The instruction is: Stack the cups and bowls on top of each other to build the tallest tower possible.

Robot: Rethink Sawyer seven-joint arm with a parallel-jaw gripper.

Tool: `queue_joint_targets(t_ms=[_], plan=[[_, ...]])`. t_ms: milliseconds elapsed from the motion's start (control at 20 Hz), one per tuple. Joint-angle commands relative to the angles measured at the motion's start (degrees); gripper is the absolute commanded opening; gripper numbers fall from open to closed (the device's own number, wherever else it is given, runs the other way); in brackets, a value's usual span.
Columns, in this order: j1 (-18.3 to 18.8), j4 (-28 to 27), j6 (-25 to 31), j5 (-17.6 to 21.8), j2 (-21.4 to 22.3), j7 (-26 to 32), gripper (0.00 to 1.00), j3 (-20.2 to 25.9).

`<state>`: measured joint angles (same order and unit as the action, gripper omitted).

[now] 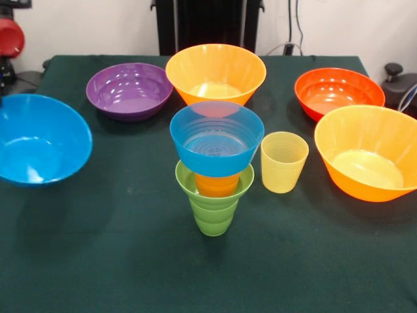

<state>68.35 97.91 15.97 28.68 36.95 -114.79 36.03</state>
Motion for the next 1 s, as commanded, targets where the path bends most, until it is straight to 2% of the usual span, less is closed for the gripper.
queue_joint_targets(t_ms=[50,200,550,650,850,1000], plan=[[0.2,4.6,8.4,-2.4,6.4,5.5,0.0,6.0],[0.3,5.0,8.8,-2.8,7.4,5.0,0.0,6.3],[0.2,4.4,7.5,-2.4,5.3,4.8,0.0,6.8],[0.9,5.2,7.8,-2.9,6.1,4.9,0.0,7.8],[3.4,7.2,10.3,-5.7,9.8,5.9,0.0,11.4],[7.1,8.1,15.1,-10.3,15.6,8.4,0.0,16.1]])
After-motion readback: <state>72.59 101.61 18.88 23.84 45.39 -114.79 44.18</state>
